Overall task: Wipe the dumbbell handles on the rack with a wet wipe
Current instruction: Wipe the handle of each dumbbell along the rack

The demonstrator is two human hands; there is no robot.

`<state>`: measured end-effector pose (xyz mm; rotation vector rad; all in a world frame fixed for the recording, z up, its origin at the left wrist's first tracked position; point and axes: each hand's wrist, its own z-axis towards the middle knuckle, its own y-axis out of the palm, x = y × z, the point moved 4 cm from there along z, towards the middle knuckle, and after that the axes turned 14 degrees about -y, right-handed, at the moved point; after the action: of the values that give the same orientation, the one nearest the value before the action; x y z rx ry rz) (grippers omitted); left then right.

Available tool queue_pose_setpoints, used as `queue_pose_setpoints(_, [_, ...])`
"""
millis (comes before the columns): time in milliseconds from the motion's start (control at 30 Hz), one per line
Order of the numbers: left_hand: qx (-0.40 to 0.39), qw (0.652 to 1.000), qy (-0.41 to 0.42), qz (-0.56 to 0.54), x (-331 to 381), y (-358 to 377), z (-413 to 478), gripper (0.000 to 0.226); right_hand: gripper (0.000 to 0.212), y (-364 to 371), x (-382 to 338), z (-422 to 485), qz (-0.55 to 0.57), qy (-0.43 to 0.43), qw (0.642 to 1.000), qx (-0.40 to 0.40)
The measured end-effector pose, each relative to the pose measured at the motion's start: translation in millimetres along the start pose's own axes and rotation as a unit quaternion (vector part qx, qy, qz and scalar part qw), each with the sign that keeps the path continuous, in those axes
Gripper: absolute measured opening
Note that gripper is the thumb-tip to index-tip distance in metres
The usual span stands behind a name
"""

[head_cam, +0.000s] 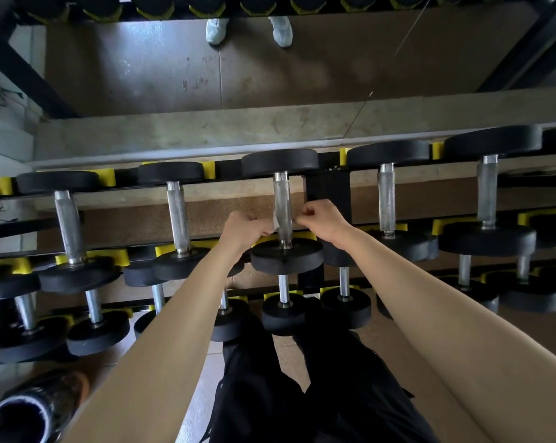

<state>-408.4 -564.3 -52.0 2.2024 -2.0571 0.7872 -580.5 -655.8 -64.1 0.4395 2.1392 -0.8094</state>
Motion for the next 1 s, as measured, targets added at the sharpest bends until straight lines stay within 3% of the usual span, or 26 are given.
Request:
queue_pose_setpoints(133, [0.069,0.995,0.005,0.073,1,5,8,0.026,0.022,-9,10,-17,-0.086,0.021,0.991,-0.104])
queue_pose_setpoints(300, [0.057,0.978,0.001,0.202,-8,11,6,0.033,0.011,-12,10,-21,-0.120,-0.006,0.987,-0.109])
queue_pose_setpoints(367, [0.054,0.978,-0.012,0.203,-16,2,2,0.030,0.004,-1,4,-15,-0.125,-0.012,0.985,-0.116])
queue_pose_setpoints(467, [0.041,0.980,-0.001,0.193,-19,-8,-1,0.020,0.013,12,1,-10,-0.135,-0.018,0.981,-0.135])
queue_pose_setpoints(533, [0.039,0.981,0.005,0.192,-17,-4,2,0.012,0.004,8,-2,-15,-0.129,-0.031,0.981,-0.142])
queue_pose_setpoints(600, [0.046,0.978,0.006,0.204,-18,6,7,0.020,0.008,-2,-5,-25,-0.108,-0.036,0.982,-0.154])
queue_pose_setpoints(767, [0.039,0.984,0.047,0.170,-21,15,8,0.016,0.009,-10,-11,-38,-0.060,-0.032,0.986,-0.149])
queue_pose_setpoints(1000, [-0.005,0.975,0.122,0.184,-16,14,-7,0.006,0.004,10,-9,-13,-0.106,-0.023,0.987,-0.122])
